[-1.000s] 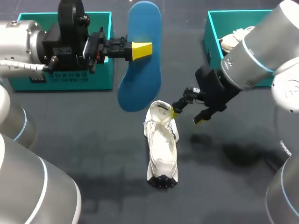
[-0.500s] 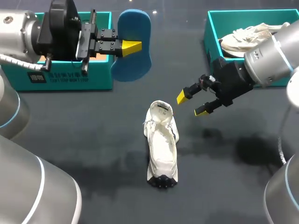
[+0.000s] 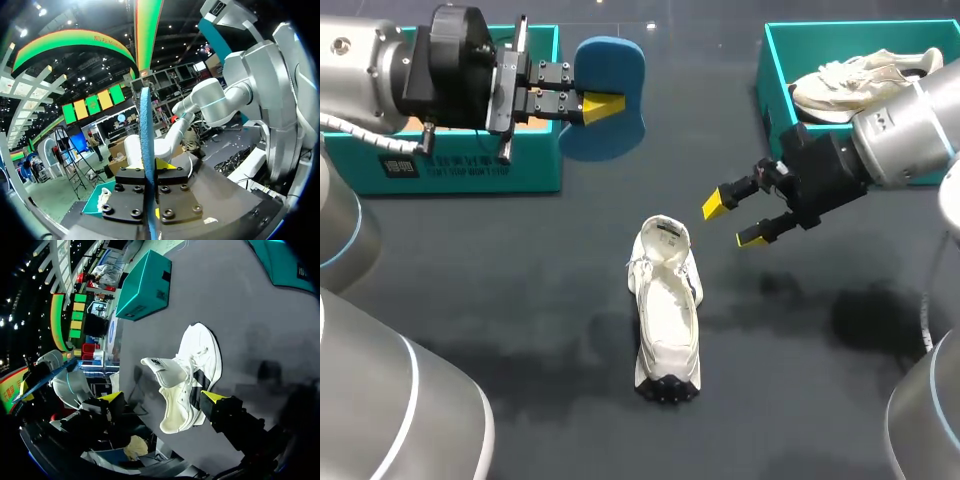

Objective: Take the shoe out of the shoebox, open the shoe tongue, remove and reinsert the insole, then place the shoe into the shoebox

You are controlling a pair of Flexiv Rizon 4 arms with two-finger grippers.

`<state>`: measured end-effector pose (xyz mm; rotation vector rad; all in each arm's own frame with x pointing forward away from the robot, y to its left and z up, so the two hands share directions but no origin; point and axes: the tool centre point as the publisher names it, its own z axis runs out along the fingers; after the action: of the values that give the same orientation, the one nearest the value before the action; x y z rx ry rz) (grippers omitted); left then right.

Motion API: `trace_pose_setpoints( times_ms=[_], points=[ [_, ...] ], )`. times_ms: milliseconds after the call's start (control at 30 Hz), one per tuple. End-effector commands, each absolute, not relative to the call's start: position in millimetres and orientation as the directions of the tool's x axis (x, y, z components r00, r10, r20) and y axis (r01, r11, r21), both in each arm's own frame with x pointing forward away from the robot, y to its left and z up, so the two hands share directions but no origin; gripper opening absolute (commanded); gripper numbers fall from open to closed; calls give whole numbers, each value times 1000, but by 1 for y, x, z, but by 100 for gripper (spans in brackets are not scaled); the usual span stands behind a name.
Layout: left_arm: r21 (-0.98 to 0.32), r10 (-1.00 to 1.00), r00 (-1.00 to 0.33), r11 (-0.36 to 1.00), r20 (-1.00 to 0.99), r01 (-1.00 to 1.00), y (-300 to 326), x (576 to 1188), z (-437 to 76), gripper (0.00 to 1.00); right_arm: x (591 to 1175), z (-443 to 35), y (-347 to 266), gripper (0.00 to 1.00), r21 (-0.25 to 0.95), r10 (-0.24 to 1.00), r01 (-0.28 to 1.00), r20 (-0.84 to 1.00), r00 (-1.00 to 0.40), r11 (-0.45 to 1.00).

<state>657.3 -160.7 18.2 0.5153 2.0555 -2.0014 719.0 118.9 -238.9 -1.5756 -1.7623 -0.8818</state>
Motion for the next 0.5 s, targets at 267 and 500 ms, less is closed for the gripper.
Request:
trace_pose_setpoints(
  times_ms=[267,500],
  points=[
    [-692,87,-686,-81,-722,717,-151,658,0,0,728,-204,113,100,85,444,996,893,-75,-2],
    [-512,142,-496,-109,-856,852,-160,654,-7,0,732,-181,114,100,90,377,996,923,-75,-21]
  ],
)
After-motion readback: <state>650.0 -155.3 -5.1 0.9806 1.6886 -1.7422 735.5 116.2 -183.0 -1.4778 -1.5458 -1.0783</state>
